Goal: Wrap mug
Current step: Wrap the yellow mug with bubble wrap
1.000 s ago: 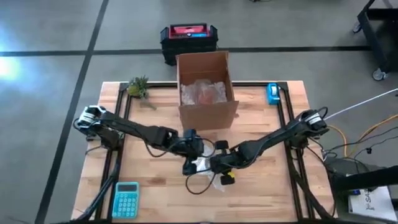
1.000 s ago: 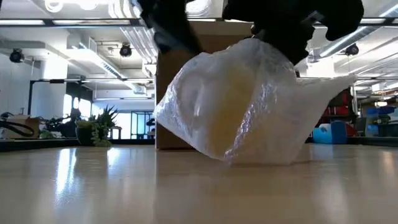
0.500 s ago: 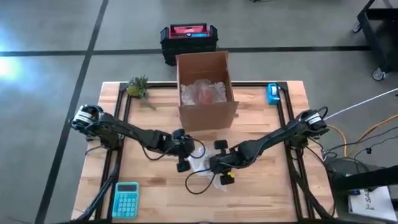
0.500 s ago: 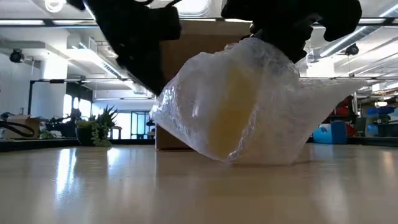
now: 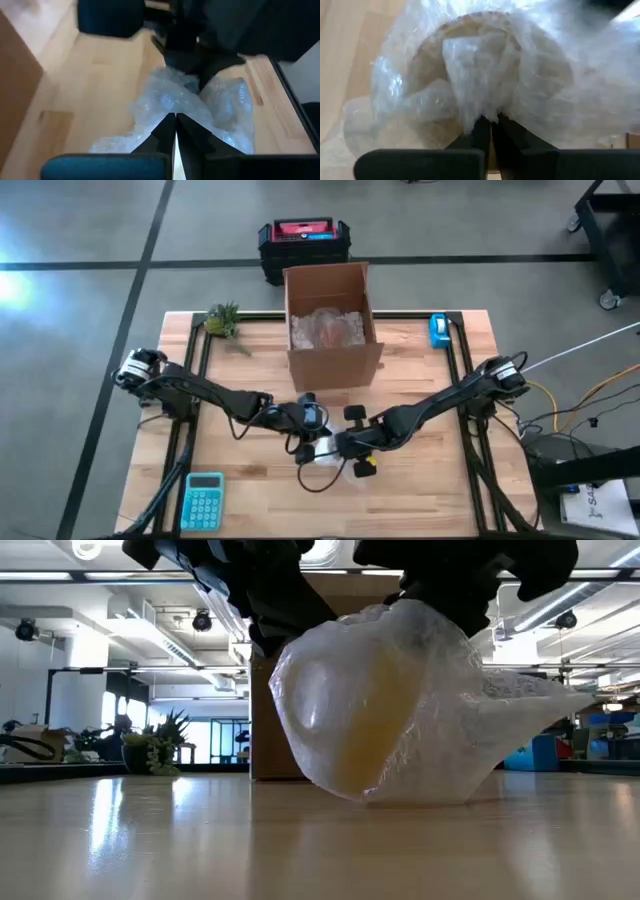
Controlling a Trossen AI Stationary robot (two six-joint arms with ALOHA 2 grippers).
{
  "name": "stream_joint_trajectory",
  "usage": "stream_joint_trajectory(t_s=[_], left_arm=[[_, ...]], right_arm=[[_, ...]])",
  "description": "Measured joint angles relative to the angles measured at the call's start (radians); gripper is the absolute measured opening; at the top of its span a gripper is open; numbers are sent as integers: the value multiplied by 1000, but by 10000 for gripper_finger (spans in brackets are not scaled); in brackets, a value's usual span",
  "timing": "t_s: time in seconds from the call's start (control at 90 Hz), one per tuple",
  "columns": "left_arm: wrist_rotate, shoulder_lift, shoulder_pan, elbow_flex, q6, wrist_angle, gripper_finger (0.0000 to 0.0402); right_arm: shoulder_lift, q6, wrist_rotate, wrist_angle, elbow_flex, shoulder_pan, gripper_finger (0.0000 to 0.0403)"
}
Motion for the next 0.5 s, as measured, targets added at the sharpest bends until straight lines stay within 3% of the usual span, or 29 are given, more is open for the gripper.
stream_joint_trajectory(t_s=[0.5], left_arm=[[19,46,-2,1,0,12,1]], right_arm=[[-44,45,4,4,1,-9,2]])
